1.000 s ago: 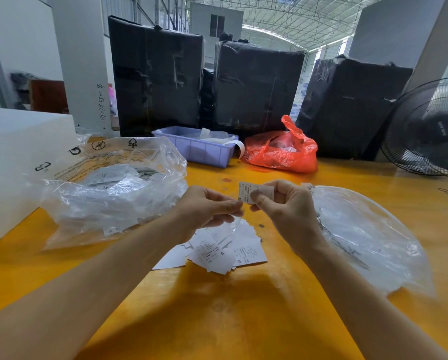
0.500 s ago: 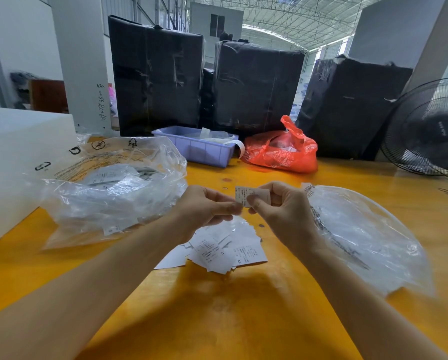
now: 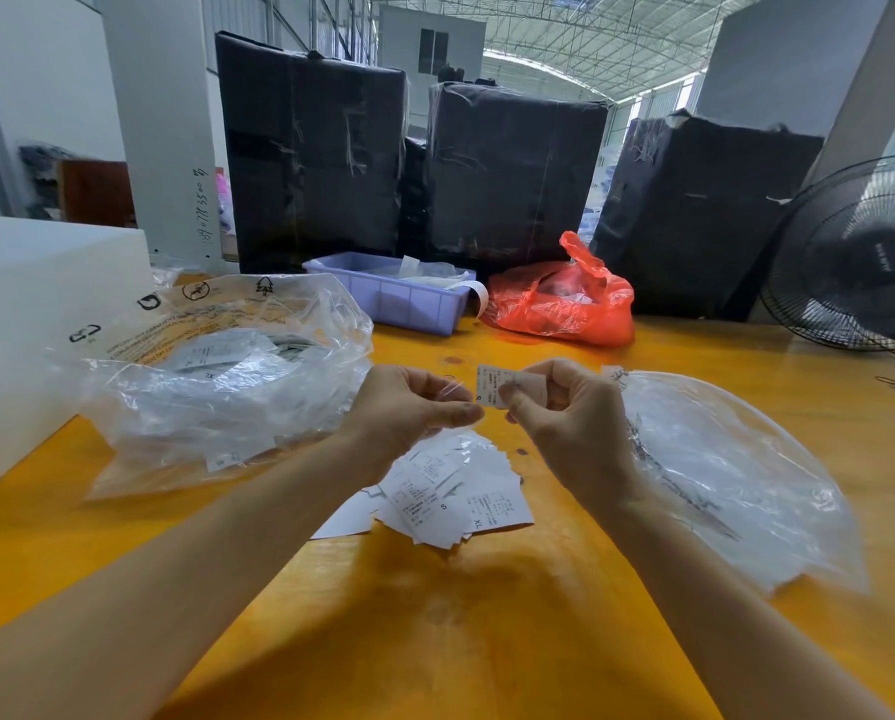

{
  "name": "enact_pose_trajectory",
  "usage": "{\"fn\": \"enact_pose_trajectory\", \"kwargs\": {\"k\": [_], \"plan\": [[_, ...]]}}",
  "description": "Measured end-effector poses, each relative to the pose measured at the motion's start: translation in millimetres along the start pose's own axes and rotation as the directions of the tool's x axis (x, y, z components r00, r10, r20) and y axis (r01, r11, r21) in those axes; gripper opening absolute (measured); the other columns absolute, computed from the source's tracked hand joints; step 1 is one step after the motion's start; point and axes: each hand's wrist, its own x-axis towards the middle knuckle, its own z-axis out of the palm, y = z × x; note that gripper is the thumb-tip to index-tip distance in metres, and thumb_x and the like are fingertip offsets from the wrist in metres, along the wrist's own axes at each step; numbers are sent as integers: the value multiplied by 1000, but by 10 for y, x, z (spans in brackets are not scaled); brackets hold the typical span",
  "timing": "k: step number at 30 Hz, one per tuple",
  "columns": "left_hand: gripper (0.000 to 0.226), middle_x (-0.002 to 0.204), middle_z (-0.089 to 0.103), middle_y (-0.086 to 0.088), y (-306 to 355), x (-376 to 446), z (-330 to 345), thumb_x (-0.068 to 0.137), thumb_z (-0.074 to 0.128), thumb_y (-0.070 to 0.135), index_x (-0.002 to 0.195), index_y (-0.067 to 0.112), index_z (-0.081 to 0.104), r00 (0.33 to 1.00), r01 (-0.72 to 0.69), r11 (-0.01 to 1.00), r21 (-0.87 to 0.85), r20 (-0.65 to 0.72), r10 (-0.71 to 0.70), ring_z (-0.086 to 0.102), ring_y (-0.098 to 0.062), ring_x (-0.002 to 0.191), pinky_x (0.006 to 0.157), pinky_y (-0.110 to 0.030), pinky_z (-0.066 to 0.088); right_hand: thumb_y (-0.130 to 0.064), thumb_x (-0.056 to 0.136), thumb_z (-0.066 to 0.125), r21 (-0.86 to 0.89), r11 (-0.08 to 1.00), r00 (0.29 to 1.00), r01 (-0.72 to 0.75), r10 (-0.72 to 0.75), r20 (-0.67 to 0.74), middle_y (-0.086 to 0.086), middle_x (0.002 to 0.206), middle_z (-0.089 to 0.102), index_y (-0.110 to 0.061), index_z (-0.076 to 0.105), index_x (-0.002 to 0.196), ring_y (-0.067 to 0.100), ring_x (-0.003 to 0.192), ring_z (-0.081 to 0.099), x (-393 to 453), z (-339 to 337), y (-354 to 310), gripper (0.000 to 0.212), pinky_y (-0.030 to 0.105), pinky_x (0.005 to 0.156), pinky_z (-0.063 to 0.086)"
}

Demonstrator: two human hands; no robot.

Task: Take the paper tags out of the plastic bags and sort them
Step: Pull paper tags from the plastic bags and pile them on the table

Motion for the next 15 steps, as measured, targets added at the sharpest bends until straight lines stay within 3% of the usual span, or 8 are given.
{"fn": "enact_pose_trajectory", "kwargs": {"k": [8,15], "plan": [[15,73,71,3,-14,4,2,66,81,9,72,14,68,999,-19,1000,-1,-28,19,64,-7,71,61,-16,48,-10,82,71,10,1000,999,26,-25,-47,12,76,69,-17,62,73,31,69,66,-11,11,-25,14,52,63,53],[16,64,70,9,-22,7,24,66,81,7,74,13,69,999,-28,1000,-11,-21,28,63,-6,66,60,-16,49,-10,82,70,-72,996,998,54,-57,-38,12,70,68,-4,67,76,31,65,65,-46,48,-10,8,51,59,52]]}}
